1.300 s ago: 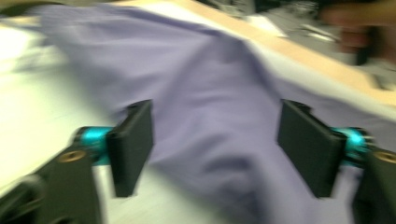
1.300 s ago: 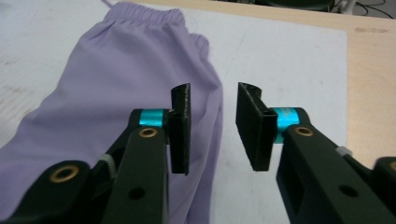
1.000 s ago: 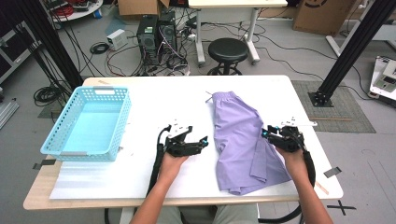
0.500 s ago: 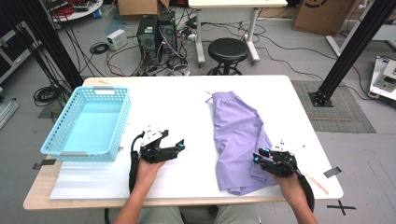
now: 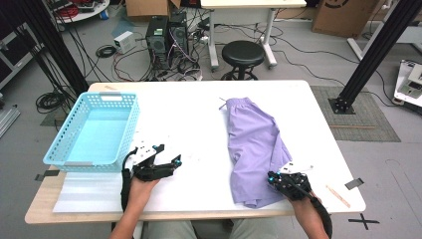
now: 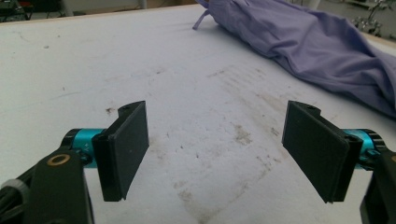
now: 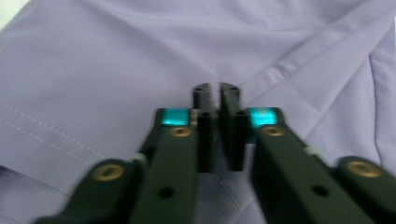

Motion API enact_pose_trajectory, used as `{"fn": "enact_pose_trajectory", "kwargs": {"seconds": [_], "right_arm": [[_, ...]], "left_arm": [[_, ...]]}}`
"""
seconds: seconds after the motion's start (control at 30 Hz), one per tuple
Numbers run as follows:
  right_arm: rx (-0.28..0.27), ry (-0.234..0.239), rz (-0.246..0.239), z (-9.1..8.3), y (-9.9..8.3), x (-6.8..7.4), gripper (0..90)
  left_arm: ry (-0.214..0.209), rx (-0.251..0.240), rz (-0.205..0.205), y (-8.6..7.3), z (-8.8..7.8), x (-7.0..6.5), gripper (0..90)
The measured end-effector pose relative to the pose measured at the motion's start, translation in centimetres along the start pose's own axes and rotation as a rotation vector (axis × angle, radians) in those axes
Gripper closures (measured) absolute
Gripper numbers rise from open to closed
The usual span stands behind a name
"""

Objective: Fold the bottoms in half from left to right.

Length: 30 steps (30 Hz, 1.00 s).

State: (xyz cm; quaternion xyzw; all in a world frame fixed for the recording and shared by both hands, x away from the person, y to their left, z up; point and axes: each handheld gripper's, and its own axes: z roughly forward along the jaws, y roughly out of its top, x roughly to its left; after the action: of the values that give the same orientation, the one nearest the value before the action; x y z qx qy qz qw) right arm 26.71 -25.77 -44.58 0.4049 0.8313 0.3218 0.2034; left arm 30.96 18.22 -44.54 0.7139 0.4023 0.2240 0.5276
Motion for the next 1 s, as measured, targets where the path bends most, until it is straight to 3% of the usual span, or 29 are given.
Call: {"fn": "enact_pose_trajectory", "kwargs": {"seconds": [0.07, 0.2, 0.3, 0.33, 0.43, 0.5, 0.57, 0.73, 0.83, 0.9, 1.0], "right_arm": [[-0.001, -0.004, -0.006, -0.2, 0.0, 0.0, 89.3], [-0.046, -0.01, 0.026, -1.6, -0.2, -0.8, 89.4], [-0.07, -0.047, 0.051, -2.8, -0.4, -2.0, 89.4], [-0.071, -0.079, 0.066, -3.3, -0.8, -2.9, 89.4], [-0.061, -0.109, 0.091, -3.7, -1.3, -3.9, 89.4], [-0.036, -0.165, 0.104, -4.0, -2.1, -5.0, 89.4], [-0.026, -0.183, 0.117, -4.2, -2.6, -5.4, 89.4], [-0.016, -0.208, 0.113, -4.7, -3.1, -5.6, 89.4], [0.02, -0.218, 0.138, -5.1, -3.5, -5.6, 88.9], [-0.013, -0.217, 0.157, -5.4, -3.5, -5.6, 78.2], [-0.05, -0.217, 0.156, -5.8, -3.2, -5.4, 73.7]], "left_arm": [[0.0, -0.001, 0.002, 0.1, -0.1, -0.1, 22.9], [0.001, 0.002, 0.007, 0.0, -0.1, -0.3, 22.9], [0.003, 0.005, 0.007, -0.1, -0.1, -0.3, 22.9], [0.0, 0.006, 0.01, -0.1, -0.2, -0.4, 22.9], [-0.002, 0.015, 0.025, -0.2, -0.4, -0.4, 22.9], [-0.003, 0.015, 0.033, -0.2, -0.8, -0.3, 22.9], [0.005, 0.004, 0.018, -0.2, -1.2, 0.0, 22.9], [0.005, -0.002, 0.008, -0.2, -1.4, 0.2, 22.9], [0.004, -0.006, 0.0, -0.3, -1.5, 0.1, 22.9], [0.004, -0.006, 0.002, -0.2, -1.6, 0.0, 22.9], [0.001, -0.01, 0.001, -0.2, -1.6, -0.1, 22.9]]}}
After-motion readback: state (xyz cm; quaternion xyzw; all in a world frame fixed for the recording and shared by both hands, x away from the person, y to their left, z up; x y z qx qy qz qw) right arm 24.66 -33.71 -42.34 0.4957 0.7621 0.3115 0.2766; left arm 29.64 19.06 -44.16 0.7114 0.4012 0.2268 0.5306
